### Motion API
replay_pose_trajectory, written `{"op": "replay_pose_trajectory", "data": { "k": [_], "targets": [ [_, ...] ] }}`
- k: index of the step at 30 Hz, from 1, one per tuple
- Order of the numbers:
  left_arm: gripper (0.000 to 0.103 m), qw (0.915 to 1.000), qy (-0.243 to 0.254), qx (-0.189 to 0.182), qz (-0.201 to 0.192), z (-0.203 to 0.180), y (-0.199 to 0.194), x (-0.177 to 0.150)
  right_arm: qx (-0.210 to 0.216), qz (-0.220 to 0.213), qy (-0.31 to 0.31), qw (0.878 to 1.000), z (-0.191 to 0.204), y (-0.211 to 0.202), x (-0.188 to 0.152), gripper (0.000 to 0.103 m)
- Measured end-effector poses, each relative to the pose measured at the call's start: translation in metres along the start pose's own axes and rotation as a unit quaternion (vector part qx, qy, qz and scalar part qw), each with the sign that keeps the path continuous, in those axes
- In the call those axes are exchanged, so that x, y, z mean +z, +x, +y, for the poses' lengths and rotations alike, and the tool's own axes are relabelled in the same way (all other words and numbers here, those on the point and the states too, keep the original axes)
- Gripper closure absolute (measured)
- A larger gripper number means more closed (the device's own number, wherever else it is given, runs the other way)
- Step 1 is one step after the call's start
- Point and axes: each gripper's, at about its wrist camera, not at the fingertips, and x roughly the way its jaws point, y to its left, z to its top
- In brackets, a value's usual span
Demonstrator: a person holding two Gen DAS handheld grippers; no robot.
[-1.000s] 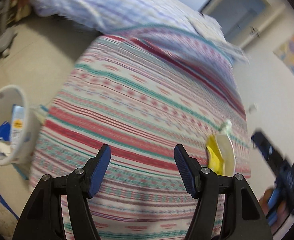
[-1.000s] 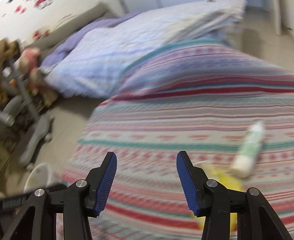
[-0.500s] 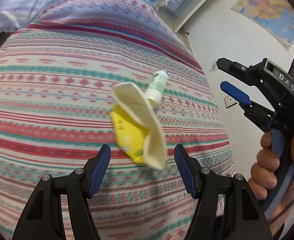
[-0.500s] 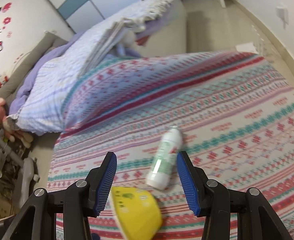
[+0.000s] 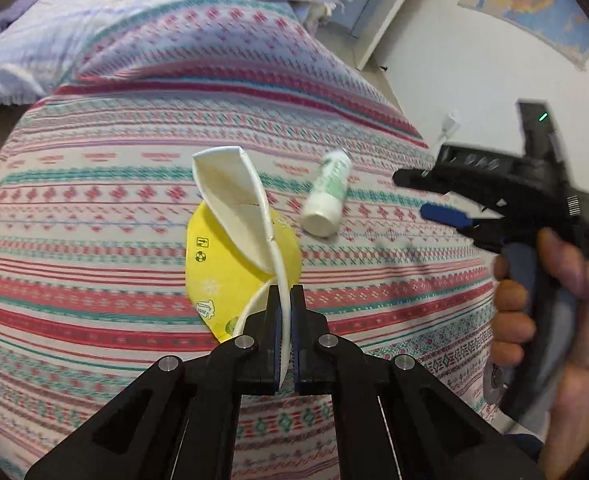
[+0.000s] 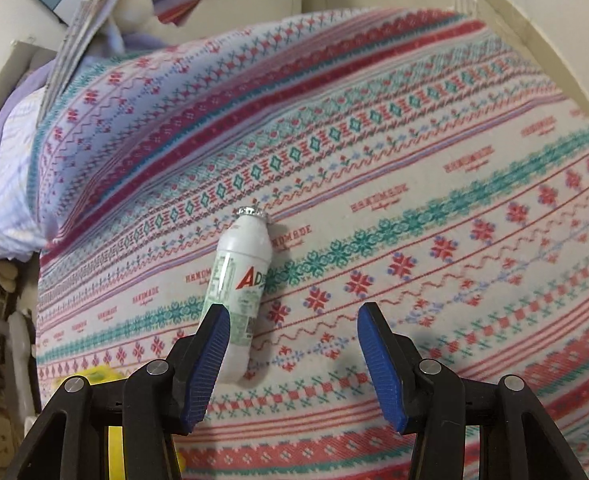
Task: Collect trash
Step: 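Grasp the yellow paper bowl with left gripper while right gripper grasps white bottle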
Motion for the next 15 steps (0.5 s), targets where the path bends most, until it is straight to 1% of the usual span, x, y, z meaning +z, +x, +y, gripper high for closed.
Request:
{"op": "replay_pose_trajectory", "data": {
  "k": [3, 7, 11, 15],
  "targets": [
    [0.100, 0.9999, -0.010, 0.010, -0.005, 0.015, -0.015, 0.000, 0.018, 0.012, 0.012, 1.000, 0.002, 0.016, -0.001, 0.045],
    [0.100, 0.9991, -0.013, 0.037, -0.014, 0.029, -0.029, -0.001, 0.031, 0.022, 0.014, 0.999, 0.010, 0.035, -0.005, 0.045],
    [0.100, 0.9976, -0.007, 0.066, -0.020, 0.037, -0.038, -0.001, 0.037, 0.027, 0.014, 0.999, 0.018, 0.049, -0.007, 0.045],
    [0.100, 0.9951, 0.002, 0.095, -0.025, 0.045, -0.043, -0.003, 0.026, 0.032, 0.015, 0.999, 0.022, 0.059, -0.008, 0.045]
  ]
}}
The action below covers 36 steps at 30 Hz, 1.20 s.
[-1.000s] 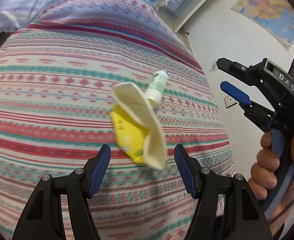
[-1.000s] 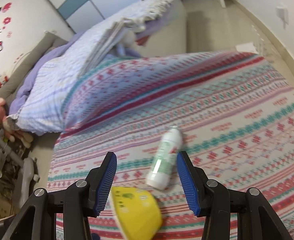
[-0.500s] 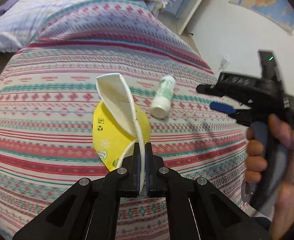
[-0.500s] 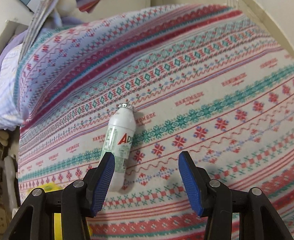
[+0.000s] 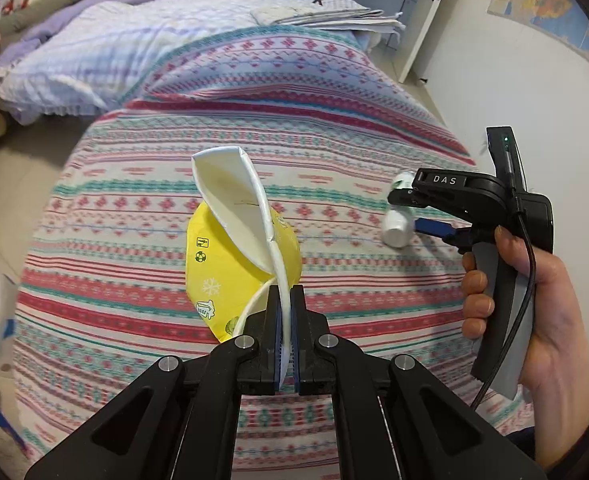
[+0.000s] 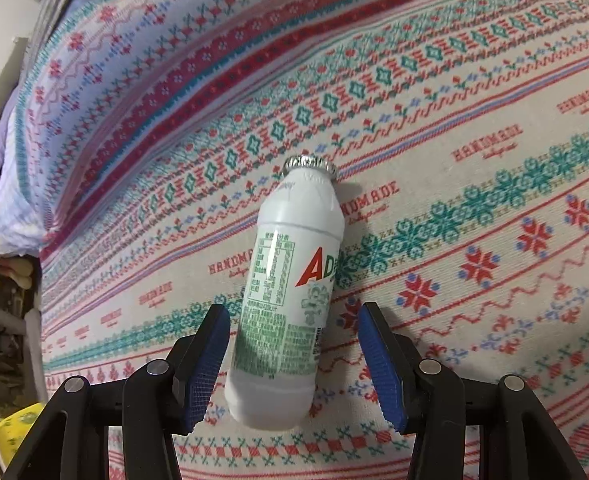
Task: Collect trash
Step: 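Grasp the yellow paper bowl with left gripper while right gripper grasps white bottle, then carry bowl and bottle to the wastebasket and open both grippers to drop them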
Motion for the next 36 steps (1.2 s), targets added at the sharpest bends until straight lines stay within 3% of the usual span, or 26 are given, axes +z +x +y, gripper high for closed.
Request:
{"op": "replay_pose_trajectory", "data": {
  "k": [2, 3, 4, 10, 21, 36],
  "targets": [
    [0.100, 0.9999, 0.005, 0.013, -0.005, 0.004, -0.001, 0.000, -0.007, -0.002, -0.006, 1.000, 0.003, 0.001, 0.000, 0.049],
    [0.100, 0.9997, 0.009, 0.022, -0.009, 0.005, -0.002, 0.001, -0.008, -0.003, -0.009, 1.000, 0.004, 0.000, -0.001, 0.059],
    [0.100, 0.9994, 0.013, 0.030, -0.013, 0.006, -0.003, 0.001, -0.004, -0.001, -0.010, 1.000, 0.006, 0.002, 0.000, 0.061],
    [0.100, 0.9991, 0.009, 0.041, -0.008, 0.013, -0.003, 0.001, 0.008, 0.006, -0.018, 1.000, 0.024, 0.006, -0.012, 0.063],
    [0.100, 0.9989, 0.001, 0.046, -0.008, 0.019, -0.005, 0.003, 0.081, 0.037, -0.076, 0.993, 0.082, 0.001, -0.051, 0.063],
    [0.100, 0.9988, -0.024, 0.043, -0.007, 0.035, -0.010, 0.005, 0.126, 0.047, -0.114, 0.984, 0.116, -0.008, -0.085, 0.063]
  ]
}}
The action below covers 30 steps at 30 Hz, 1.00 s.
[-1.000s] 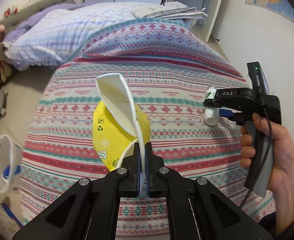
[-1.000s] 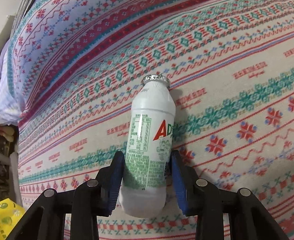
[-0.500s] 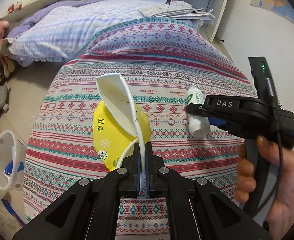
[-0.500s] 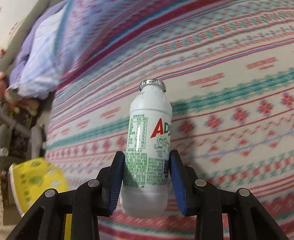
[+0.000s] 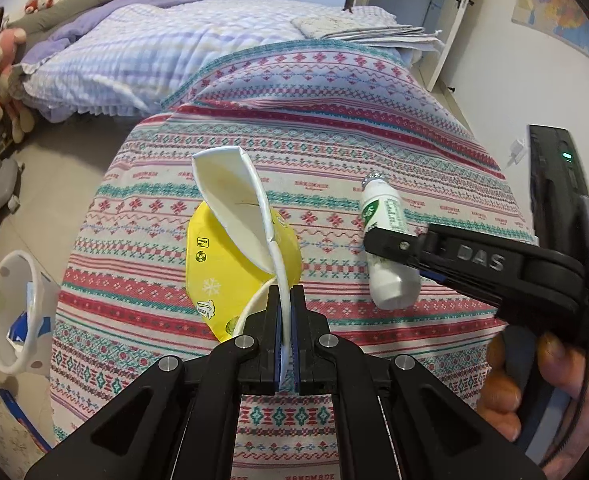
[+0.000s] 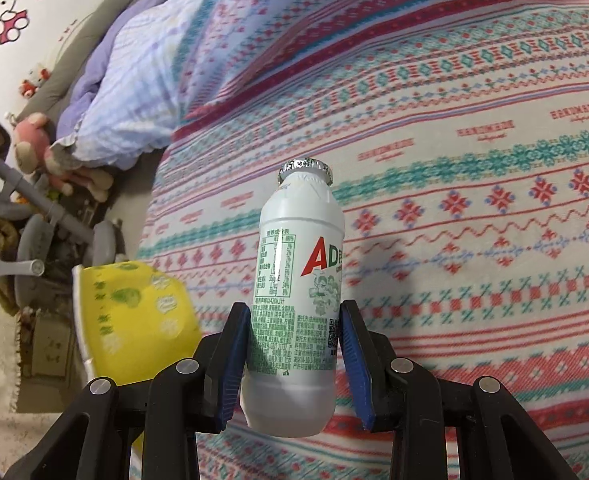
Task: Collect trash
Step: 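Carry bowl and bottle to the wastebasket and open both grippers to drop them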
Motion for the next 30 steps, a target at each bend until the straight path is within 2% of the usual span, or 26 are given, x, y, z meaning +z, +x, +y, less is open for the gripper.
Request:
{"op": "replay_pose_trajectory", "data": {
  "k": [8, 17, 30],
  "targets": [
    [0.100, 0.9996, -0.023, -0.008, -0.011, 0.024, -0.016, 0.003, 0.033, 0.005, -0.043, 0.999, 0.039, -0.002, -0.023, 0.063],
    [0.100, 0.9983, -0.053, -0.001, -0.025, 0.066, -0.042, 0.000, 0.043, 0.008, -0.072, 0.996, 0.057, 0.004, -0.035, 0.063],
    [0.100, 0.9908, -0.129, 0.027, -0.029, 0.168, -0.069, -0.019, 0.055, 0.012, -0.117, 0.992, 0.087, 0.013, -0.057, 0.063]
  ]
}}
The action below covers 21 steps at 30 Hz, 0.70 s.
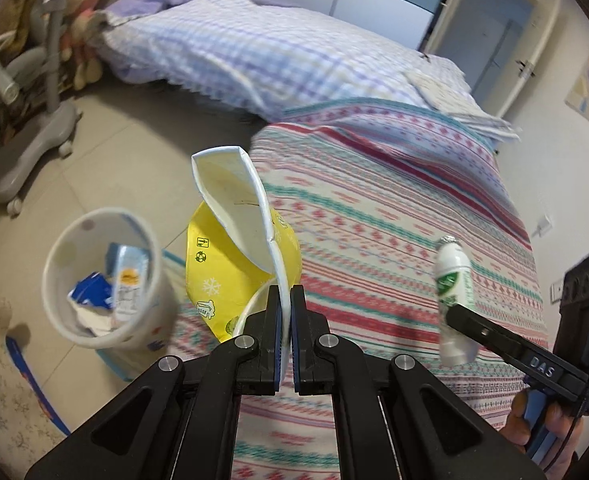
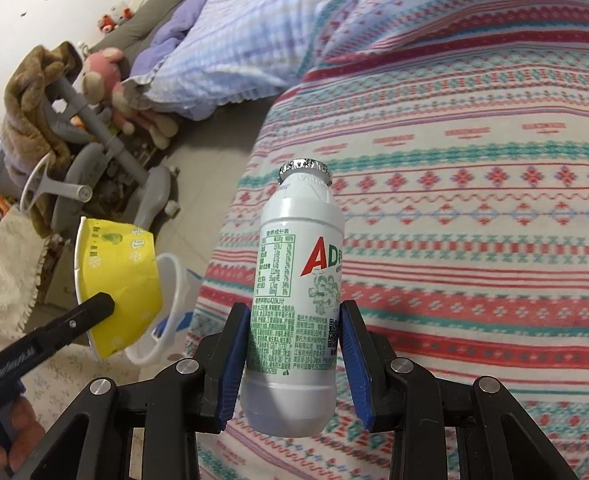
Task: Collect trash
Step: 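Carry bowl and bottle to the wastebasket and open both grippers to drop them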
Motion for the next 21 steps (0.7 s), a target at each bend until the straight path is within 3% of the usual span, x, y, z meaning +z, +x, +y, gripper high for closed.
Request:
{"op": "replay_pose_trajectory", "data": {
  "k": [9, 21],
  "targets": [
    [0.100, 0.9953, -0.097, 0.003, 0.000, 0.095, -0.012, 0.009, 0.016, 0.009, -0.029, 0.999, 0.031, 0.018, -0.010, 0.063],
    [0.100, 0.9729, -0.229, -0.001, -0.032, 0.218, -0.037, 0.018, 0.037, 0.042, -0.060, 0.997, 0.083, 0.071, -0.024, 0.063]
  ]
}}
